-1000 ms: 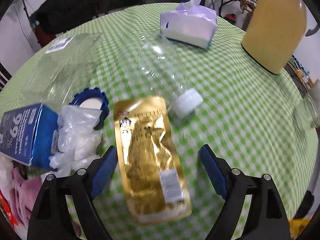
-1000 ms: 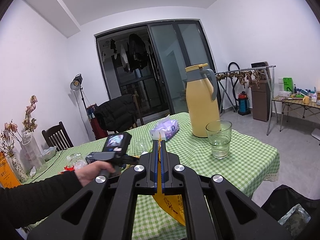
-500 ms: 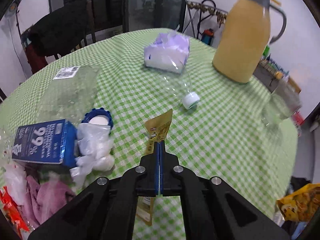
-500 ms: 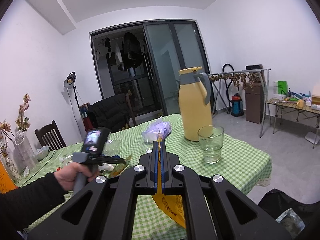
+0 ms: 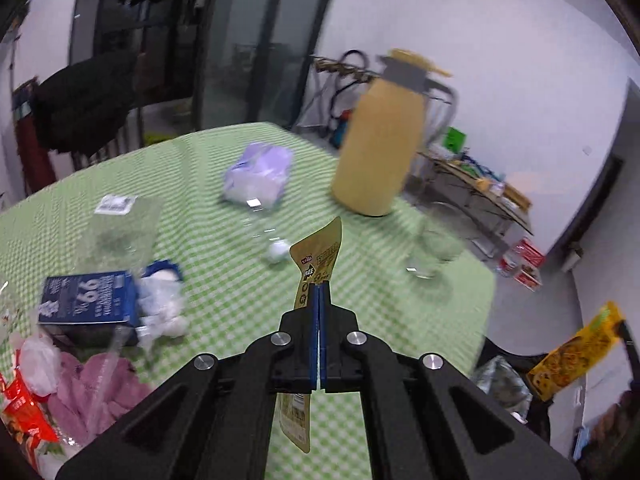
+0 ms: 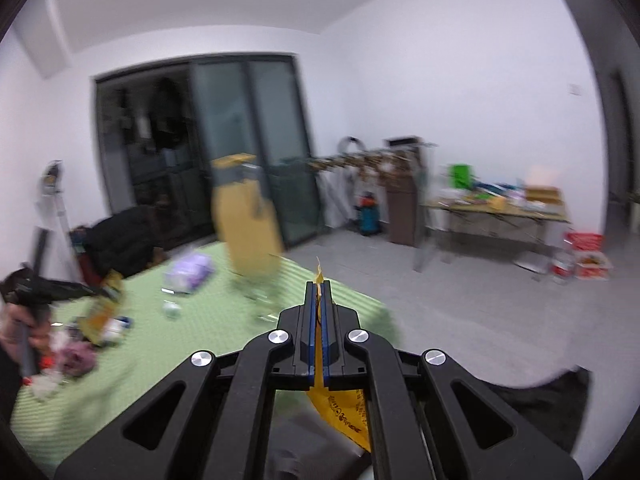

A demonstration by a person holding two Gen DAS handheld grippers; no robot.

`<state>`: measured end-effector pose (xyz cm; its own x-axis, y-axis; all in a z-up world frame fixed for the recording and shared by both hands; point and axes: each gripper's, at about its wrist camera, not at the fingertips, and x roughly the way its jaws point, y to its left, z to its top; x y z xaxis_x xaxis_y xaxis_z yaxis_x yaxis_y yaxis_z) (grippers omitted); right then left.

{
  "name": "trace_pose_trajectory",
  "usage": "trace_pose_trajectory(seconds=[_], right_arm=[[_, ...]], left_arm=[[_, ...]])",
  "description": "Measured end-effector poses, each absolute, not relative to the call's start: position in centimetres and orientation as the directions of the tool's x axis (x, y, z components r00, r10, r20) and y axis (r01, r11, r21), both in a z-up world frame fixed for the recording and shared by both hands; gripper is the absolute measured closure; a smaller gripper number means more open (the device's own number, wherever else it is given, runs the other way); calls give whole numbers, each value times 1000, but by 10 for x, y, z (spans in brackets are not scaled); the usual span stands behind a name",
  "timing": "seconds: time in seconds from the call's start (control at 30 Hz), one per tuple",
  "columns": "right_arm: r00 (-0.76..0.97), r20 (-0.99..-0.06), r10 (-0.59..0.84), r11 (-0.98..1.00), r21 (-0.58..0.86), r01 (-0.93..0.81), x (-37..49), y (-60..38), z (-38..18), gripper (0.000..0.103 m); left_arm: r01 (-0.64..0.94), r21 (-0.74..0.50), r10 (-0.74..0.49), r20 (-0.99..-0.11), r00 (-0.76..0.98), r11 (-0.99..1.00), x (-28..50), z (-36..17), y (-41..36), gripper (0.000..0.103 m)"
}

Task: Collect trash
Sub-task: 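Carry the gold sachet and yellow packet over the trash bag with both grippers, then open both grippers to drop the sachet and yellow packet into the bag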

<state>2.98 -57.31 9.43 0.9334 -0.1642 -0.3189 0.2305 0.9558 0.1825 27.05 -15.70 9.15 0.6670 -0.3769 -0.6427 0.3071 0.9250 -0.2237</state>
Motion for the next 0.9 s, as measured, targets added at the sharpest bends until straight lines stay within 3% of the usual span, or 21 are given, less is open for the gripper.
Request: trace_pose_trajectory(seconds=[0.3, 0.53, 0.9], right_arm=[[839, -482, -252, 885, 236, 401, 9, -655, -1, 101], [837, -463, -292, 860, 255, 441, -8, -693, -17, 101], [846, -533, -17, 861, 422, 284, 8, -748, -75, 99]], left_arm=[[497, -169, -474, -654, 589, 851, 227, 90, -267, 103], [672, -172, -580, -680, 448, 720, 185, 71, -375, 103], [817, -271, -658, -734, 167, 510, 139, 1, -518, 103]])
